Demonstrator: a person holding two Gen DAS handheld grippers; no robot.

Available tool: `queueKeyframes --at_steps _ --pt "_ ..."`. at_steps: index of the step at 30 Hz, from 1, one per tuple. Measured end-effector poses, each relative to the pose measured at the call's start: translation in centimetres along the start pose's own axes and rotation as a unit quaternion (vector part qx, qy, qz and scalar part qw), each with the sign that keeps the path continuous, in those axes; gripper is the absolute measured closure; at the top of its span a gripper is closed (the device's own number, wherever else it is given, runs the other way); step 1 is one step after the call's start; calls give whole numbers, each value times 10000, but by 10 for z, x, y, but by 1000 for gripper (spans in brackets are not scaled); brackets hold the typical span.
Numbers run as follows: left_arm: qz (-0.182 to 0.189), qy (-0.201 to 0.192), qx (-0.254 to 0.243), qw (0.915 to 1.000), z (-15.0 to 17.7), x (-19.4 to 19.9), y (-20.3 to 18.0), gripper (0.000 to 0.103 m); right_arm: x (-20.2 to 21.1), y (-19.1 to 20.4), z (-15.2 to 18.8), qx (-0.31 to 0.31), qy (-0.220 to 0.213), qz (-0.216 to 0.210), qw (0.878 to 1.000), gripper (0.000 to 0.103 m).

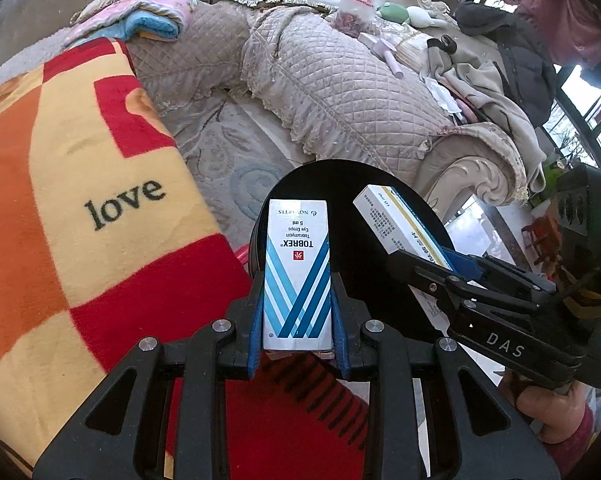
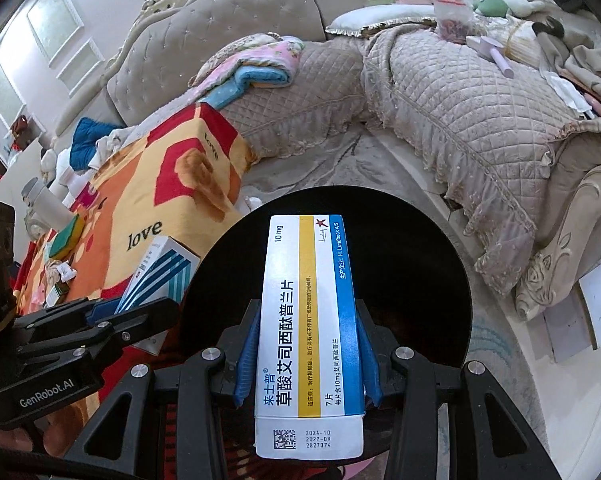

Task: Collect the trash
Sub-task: 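Carry both boxes over the black bin and open both grippers, then move both tools back to the items on the blanket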

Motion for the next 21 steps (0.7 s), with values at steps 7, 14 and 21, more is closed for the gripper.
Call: queueKeyframes --at_steps 7,14,21 --pt "-23 -6 3 10000 1 -1 1 77 -3 -3 2 -23 46 37 10000 61" --pt "-8 -8 12 10000 0 -2 1 77 -2 -7 1 -76 34 120 9999 61" --pt "143 -126 179 9997 -1 0 5 47 0 -17 -3 -269 -49 272 9993 41"
Point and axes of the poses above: each gripper's, at about its wrist camera, not at the fingertips, and x roughly against the way its jaws point, y to its left, z to its underside, the point moved 9 cm from there along -x, roughly the way its jaws point, and after that the axes turned 10 degrees about -x, right-handed, at the moved point
